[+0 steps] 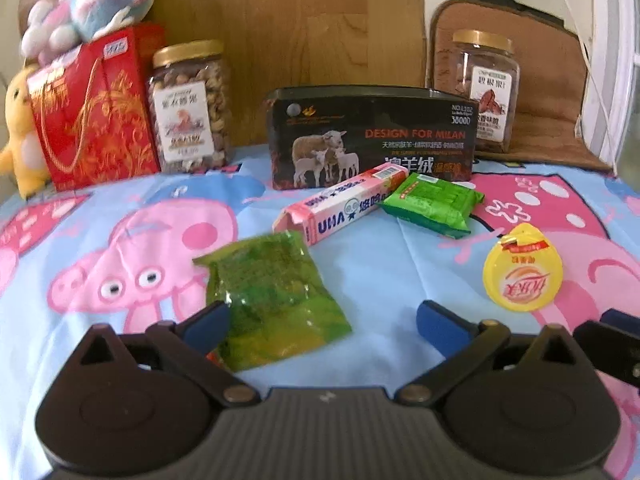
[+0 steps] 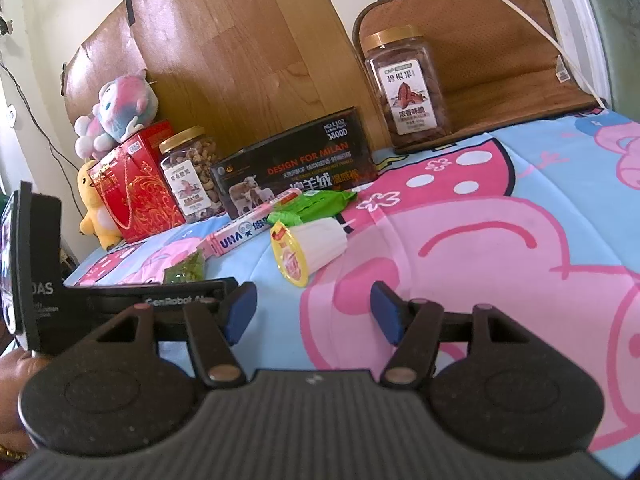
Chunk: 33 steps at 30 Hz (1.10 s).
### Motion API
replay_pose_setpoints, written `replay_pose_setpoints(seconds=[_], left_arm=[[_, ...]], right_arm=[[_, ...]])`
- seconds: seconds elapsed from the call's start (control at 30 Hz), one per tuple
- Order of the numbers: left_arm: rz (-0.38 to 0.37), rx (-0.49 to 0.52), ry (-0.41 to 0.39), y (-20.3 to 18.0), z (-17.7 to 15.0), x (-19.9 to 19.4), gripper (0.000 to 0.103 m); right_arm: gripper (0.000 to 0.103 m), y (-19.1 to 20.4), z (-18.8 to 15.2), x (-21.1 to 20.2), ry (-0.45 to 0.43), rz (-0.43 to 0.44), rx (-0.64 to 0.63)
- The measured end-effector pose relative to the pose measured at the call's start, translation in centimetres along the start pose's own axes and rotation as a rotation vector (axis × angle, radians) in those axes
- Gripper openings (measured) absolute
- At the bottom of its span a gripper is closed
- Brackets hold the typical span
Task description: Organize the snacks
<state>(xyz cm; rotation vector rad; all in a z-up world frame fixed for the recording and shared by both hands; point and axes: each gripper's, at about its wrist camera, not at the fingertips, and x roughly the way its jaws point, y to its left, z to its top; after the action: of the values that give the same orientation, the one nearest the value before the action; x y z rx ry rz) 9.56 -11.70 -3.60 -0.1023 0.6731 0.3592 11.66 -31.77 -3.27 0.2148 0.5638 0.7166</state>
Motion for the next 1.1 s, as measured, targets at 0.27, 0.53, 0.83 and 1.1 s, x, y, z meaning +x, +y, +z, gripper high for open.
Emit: replay_pose_setpoints(seconds=[0.27, 0.53, 0.83, 1.1], left_arm=[[0.019, 0.011, -0.022, -0.35, -0.45, -0.32, 0.103], [0.013, 0.004, -0.02, -0.18, -0.4, -0.32, 0.103], [0.014, 0.004, -0.02, -0.18, -0.38, -0.32, 0.103], [0.014, 0.003, -0.02, -0.18, -0.35, -0.33, 0.103]], right_arm=[[0.066, -0.06, 0.03, 0.07, 0.003, -0.004, 0.002], [0.066, -0.1, -0.02, 0.1, 0.011, -0.003, 0.014], [0.068, -0.01, 0.01, 0.26, 0.016, -0.004, 0.021], [0.069, 0.17, -0.07, 0.23, 0.015, -0.015, 0.013]])
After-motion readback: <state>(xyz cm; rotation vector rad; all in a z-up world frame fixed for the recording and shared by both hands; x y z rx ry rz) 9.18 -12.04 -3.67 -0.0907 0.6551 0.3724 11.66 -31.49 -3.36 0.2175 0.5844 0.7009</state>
